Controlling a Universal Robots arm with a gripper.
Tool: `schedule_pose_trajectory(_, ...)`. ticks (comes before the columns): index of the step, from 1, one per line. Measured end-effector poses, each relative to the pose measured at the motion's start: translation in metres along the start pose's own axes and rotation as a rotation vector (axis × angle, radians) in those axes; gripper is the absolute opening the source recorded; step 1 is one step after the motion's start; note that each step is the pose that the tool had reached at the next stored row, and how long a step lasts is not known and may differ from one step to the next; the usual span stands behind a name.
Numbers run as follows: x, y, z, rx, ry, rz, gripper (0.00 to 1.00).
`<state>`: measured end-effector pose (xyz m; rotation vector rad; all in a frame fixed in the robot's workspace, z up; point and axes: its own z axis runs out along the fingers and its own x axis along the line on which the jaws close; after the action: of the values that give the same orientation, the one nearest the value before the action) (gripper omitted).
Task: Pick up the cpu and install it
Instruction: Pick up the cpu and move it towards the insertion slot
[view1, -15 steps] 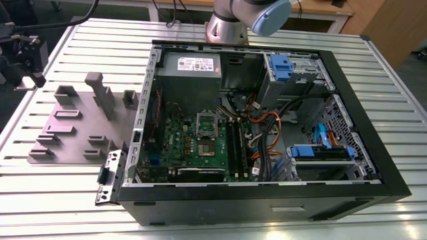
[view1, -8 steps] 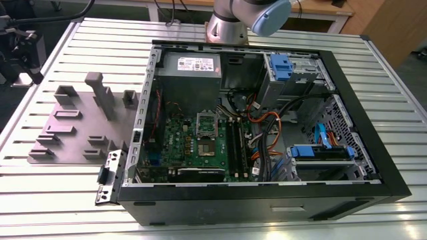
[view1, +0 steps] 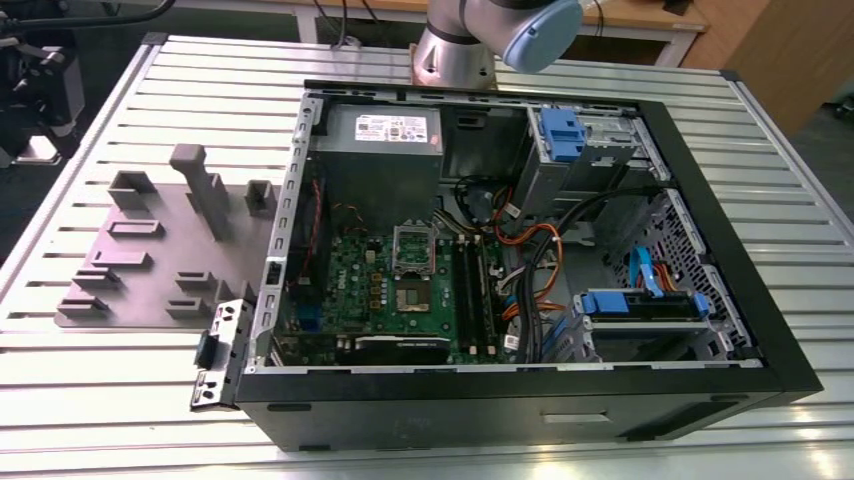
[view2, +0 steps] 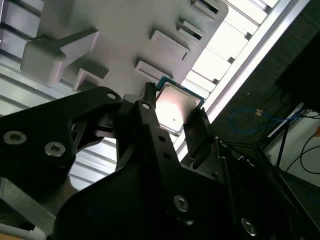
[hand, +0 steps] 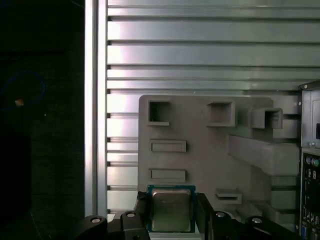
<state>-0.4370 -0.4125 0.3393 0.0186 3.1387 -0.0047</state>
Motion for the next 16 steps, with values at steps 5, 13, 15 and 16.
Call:
schedule_pose_trajectory(5, 0.0, 0.0, -0.0072, 0.0, 0.0, 0.0, 0.47)
schedule_pose_trajectory(13, -0.0001, -0.0001, -0.02, 0.0, 0.0, 0.0, 0.47)
schedule_pose_trajectory(15, -0.0001, -0.0001, -0.0237, -0.0001, -0.0001, 0.0, 0.47)
schedule_pose_trajectory(16, -0.0001, -0.0001, -0.0257, 0.0, 0.0, 0.0, 0.47)
